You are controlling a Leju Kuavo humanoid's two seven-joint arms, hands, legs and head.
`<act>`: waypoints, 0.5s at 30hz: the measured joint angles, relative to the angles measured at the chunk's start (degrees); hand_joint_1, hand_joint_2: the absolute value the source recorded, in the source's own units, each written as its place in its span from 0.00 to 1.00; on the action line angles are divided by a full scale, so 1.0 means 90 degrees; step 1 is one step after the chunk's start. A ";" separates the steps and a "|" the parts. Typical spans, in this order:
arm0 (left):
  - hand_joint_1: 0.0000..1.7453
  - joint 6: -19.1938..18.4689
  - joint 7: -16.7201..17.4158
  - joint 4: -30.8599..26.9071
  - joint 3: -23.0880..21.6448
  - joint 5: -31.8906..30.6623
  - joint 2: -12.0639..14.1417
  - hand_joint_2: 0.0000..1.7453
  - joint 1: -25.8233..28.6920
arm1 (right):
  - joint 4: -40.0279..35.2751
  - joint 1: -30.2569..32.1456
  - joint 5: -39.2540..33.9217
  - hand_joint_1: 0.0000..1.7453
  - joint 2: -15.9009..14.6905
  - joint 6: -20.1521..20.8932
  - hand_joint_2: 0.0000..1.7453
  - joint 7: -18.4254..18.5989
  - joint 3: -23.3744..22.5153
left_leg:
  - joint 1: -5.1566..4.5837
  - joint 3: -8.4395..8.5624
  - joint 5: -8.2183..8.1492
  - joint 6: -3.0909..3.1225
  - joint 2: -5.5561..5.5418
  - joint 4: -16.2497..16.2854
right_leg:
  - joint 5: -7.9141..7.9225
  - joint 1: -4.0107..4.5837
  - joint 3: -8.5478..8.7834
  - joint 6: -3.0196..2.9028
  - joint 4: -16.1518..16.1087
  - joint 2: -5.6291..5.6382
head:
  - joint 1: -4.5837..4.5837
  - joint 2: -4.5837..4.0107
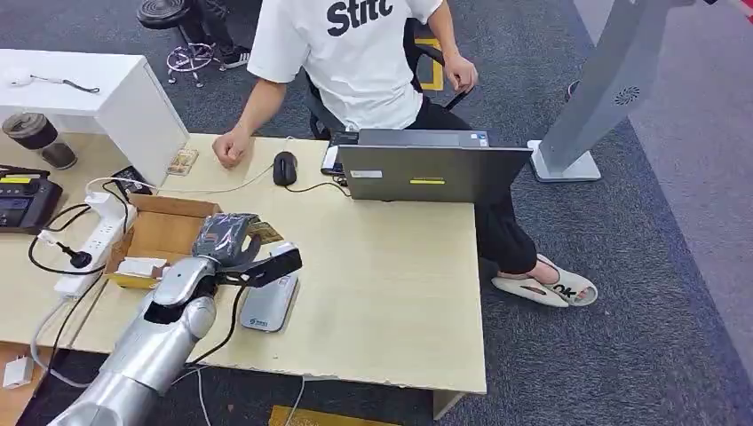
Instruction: Pass the card to the sensor for recognition and then transmit it.
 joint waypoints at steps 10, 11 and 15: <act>1.00 0.0000 0.0002 0.0051 -0.0058 0.0000 0.0034 1.00 -0.0015 | 0.0000 0.0002 0.0000 0.00 0.0000 0.0000 1.00 0.0000 0.0000 | 0.0000 0.0000 0.0000 0.0000 0.0000 0.0000 | 0.0000 0.0000 0.0000 0.0000 0.0000 0.0000 | 0.0000 0.0000; 1.00 0.0000 0.0002 0.0056 -0.0061 0.0000 0.0039 1.00 -0.0015 | 0.0000 0.0002 0.0000 0.00 0.0000 0.0000 1.00 0.0000 0.0000 | 0.0000 0.0000 0.0000 0.0000 0.0000 0.0000 | 0.0000 0.0000 0.0000 0.0000 0.0000 0.0000 | 0.0000 0.0000; 1.00 -0.0211 -0.0048 0.0124 -0.0165 0.0092 0.0063 1.00 -0.0037 | 0.0007 0.0008 -0.0017 0.00 0.0015 -0.0002 1.00 0.0000 0.0000 | 0.0000 -0.0001 0.0000 0.0000 0.0000 0.0000 | 0.0000 0.0000 0.0000 0.0000 0.0000 0.0000 | 0.0000 0.0000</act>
